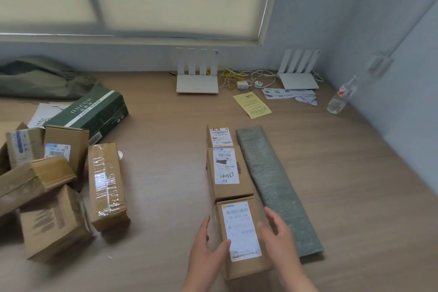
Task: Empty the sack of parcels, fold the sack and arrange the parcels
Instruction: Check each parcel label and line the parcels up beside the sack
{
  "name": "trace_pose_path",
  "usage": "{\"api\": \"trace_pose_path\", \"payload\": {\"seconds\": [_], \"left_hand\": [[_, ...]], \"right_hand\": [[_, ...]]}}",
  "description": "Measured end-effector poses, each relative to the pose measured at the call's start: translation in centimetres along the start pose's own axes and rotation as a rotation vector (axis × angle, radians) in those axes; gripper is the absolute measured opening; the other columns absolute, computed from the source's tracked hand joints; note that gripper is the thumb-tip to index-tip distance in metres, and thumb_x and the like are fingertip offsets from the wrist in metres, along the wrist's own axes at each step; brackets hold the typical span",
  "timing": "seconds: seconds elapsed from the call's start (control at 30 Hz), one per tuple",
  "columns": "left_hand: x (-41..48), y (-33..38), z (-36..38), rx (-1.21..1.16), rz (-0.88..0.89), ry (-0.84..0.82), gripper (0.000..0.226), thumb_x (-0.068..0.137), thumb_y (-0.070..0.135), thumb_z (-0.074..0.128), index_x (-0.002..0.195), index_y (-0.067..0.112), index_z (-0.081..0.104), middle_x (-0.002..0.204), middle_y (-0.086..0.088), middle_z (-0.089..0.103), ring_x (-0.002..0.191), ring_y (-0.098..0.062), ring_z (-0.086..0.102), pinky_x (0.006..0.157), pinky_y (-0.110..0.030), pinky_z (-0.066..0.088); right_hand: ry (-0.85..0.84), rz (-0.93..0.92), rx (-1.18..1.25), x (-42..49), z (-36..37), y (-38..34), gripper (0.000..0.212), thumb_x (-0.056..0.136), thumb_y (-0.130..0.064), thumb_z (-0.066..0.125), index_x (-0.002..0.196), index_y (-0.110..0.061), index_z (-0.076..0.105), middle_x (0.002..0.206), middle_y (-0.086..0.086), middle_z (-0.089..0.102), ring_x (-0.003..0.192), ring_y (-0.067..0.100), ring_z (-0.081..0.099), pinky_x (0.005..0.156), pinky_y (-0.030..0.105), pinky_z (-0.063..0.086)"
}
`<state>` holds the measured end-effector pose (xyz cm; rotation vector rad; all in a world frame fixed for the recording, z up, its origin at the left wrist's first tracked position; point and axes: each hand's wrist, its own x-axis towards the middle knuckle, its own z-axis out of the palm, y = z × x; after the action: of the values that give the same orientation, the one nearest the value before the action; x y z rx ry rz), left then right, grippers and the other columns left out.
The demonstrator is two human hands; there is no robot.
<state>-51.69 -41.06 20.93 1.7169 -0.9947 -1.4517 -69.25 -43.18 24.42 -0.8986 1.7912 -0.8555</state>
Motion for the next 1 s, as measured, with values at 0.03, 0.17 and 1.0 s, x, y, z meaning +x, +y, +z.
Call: {"api": "trace_pose_path", "payload": {"seconds": [0.03,0.17,1.0], "left_hand": [[0.0,0.3,-0.6,-0.002,0.016,0.005,0.081,0.087,0.029,0.073,0.153,0.040,0.028,0.145,0.017,0.037,0.135,-0.015,0.043,0.106,-0.033,0.042],[0.1,1.4,-4.0,-0.040,0.067,0.060,0.071,0.088,0.019,0.072,0.146,0.041,0.037,0.146,0.010,0.044,0.126,-0.014,0.050,0.101,-0.033,0.044],[-3.6,-2.3,-37.3,-0.232,-0.002,0.390,0.041,0.097,0.014,0.062,0.133,0.031,0.051,0.132,0.003,0.059,0.121,-0.016,0.056,0.091,-0.024,0.047]], "right_hand": [[0.021,-0.037,0.008,-0.1,0.3,-0.8,0.047,0.089,-0.022,0.065,0.133,-0.036,0.057,0.137,-0.011,0.059,0.128,0.009,0.053,0.108,0.043,0.044],[0.011,-0.134,0.050,-0.8,2.3,-4.0,0.042,0.091,-0.013,0.063,0.129,-0.031,0.063,0.126,-0.013,0.064,0.119,0.004,0.058,0.103,0.036,0.048],[-0.367,-0.168,-0.145,-10.1,31.7,-11.9,0.036,0.092,-0.013,0.062,0.127,-0.022,0.062,0.118,0.001,0.068,0.104,0.014,0.065,0.077,0.024,0.051]]}}
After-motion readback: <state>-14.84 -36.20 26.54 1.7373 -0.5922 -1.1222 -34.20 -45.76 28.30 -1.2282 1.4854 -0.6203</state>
